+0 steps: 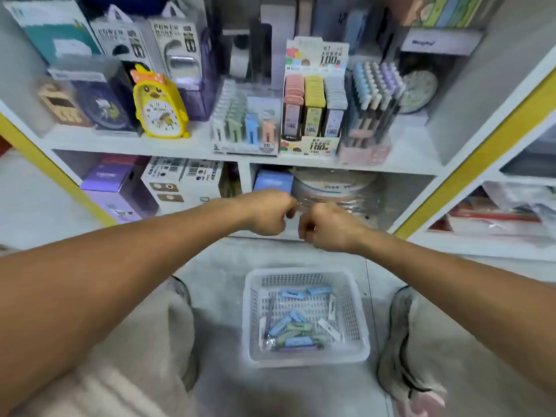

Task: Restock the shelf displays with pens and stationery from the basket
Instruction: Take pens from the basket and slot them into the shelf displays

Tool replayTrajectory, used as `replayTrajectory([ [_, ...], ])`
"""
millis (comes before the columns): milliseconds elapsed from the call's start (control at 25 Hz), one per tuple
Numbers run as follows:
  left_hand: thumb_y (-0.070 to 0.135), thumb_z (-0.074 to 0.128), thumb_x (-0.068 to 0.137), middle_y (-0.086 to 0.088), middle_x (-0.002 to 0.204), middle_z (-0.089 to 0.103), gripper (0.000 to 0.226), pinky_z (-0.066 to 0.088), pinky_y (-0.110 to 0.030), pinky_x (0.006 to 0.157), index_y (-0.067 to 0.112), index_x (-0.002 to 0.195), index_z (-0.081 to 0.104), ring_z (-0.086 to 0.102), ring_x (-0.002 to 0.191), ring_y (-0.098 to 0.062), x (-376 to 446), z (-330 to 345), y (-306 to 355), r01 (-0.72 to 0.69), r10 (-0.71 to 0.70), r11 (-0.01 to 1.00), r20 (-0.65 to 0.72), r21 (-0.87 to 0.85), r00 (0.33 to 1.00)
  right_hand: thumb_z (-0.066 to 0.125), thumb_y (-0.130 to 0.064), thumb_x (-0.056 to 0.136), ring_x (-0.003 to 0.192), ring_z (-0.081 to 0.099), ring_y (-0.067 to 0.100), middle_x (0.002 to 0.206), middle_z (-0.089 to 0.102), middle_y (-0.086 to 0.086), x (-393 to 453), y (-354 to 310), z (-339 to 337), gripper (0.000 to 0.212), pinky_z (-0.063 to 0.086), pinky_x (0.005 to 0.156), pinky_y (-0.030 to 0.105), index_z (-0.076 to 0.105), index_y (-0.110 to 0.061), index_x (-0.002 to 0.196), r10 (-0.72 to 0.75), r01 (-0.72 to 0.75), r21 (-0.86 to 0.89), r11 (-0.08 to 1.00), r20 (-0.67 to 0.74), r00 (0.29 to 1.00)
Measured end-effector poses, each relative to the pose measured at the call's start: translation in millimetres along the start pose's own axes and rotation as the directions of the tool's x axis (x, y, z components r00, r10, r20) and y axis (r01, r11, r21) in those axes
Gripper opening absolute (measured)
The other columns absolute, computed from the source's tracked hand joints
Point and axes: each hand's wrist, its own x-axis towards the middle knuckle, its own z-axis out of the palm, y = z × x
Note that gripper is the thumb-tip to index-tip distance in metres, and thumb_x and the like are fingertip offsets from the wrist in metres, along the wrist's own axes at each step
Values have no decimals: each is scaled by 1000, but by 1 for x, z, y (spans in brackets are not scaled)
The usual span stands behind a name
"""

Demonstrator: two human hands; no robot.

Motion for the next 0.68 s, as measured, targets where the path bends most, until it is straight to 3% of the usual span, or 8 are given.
replayTrajectory([
  [120,13,58,87,-16,117,65,23,53,-37,89,10,108,65,62,104,-30,26,72,19,-52,34,998,348,43,937,54,-3,86,104,65,24,111,71,5,-19,43,90,29,55,91,37,75,-13,104,123,-113,-50,992,328,937],
  [200,18,64,87,-16,94,61,18,50,-32,76,1,94,63,58,85,-27,40,118,29,-28,11,999,405,37,914,54,-1,88,110,61,27,122,65,10,-28,68,137,31,53,94,41,69,-9,114,174,-144,-102,984,421,890],
  [280,19,69,85,-8,78,53,21,46,-33,68,8,77,53,54,79,-27,41,162,35,18,-23,1000,439,15,898,55,-4,89,115,58,30,125,60,13,-38,86,173,28,52,94,40,62,-6,117,199,-150,-139,979,466,862],
  [360,15,72,80,-5,87,56,19,52,-36,70,13,93,57,62,87,-28,38,208,36,68,-56,998,512,-6,857,56,-7,90,112,60,34,122,59,16,-42,102,201,21,52,85,37,55,-7,111,236,-170,-177,970,483,843],
  [480,14,71,80,-13,123,53,63,51,-38,76,8,135,42,58,109,-31,27,264,36,111,-94,994,466,-9,879,58,-13,94,113,61,37,127,54,18,-42,113,234,43,51,86,41,43,-5,133,349,-276,-223,935,436,830],
  [560,15,73,80,-19,141,38,82,48,-45,93,4,146,26,45,125,-36,25,291,41,92,-87,996,372,3,924,59,-18,96,115,60,37,133,48,18,-40,114,254,57,53,89,43,31,-5,143,441,-385,-217,897,372,817],
  [680,14,72,81,-22,155,19,93,34,-52,111,7,153,14,25,141,-39,31,317,50,35,-53,998,371,54,927,62,-22,95,107,64,32,136,41,21,-40,115,283,67,54,80,38,24,-7,147,478,-421,-247,873,257,840],
])
